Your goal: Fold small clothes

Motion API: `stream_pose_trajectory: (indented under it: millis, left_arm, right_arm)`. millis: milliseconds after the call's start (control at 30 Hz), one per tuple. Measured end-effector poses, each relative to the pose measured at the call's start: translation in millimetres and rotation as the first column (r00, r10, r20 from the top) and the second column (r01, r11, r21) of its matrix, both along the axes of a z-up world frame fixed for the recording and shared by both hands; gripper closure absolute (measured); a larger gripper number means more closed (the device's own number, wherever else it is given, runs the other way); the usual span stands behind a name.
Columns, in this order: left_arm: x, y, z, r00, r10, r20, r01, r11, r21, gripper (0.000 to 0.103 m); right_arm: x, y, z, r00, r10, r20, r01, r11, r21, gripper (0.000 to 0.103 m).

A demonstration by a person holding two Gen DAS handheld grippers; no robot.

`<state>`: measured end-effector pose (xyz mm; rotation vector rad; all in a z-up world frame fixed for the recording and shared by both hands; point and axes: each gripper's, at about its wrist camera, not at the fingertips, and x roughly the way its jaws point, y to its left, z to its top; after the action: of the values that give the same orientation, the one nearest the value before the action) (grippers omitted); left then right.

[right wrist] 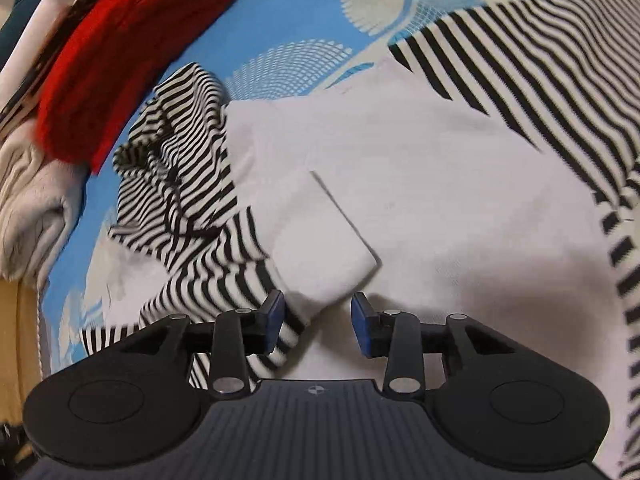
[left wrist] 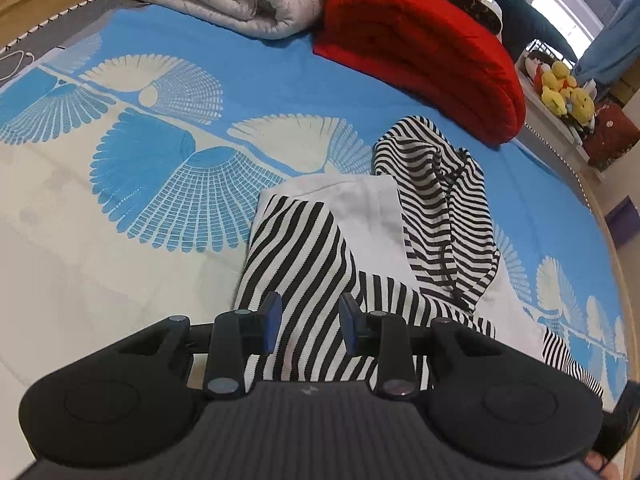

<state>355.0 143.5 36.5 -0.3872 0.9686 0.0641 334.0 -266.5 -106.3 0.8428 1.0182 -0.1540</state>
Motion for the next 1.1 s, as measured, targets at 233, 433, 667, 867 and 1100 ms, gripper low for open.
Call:
stream_pose_trajectory:
  millis: [233, 433, 667, 867, 1100]
  left_arm:
    - [6.9, 3.8, -0.6, 1.0, -0.003, 0.0, 0.003, 1.0, 0.019, 0.07]
    - [7.7, -5.8, -11.2, 0.999, -0.041, -0.024, 0.042, 0.998, 0.044, 0.07]
    - [4.9, -29.2, -36.7, 0.986, -0.141, -0.086, 0.145, 0.988, 0.047, 0.07]
    - [-2.6, -39.4, -76.5, 0.949, -0.229, -0.216, 0.252, 0.963, 0.09, 0.07]
    - [-11.1, -33.7, -82.8, 0.939, -0.208, -0.273, 0.267, 0.943, 0.199, 0.073]
  right_arm:
    - [11.2, -8.8, -1.1, 0.996, -0.075, 0.043, 0.074, 0.997, 0.015, 0.101]
    - [-26.6, 4.7, 83.3, 0.916, -0.005, 0.402, 0.118, 0.96, -0.256, 0.101]
    - [-26.8, -38.0, 20.9, 0.975, -0.219, 0.025, 0.217, 0.933, -0.286, 0.097]
    - [-17.4, -40.0, 35.5, 0.974, -0.12, 0.193, 0.154, 0.973, -0.17, 0.089]
    - [-1.1, -46.6, -1.5, 0.995, -0.086, -0.045, 0.08, 0.99, -0.115, 0.084]
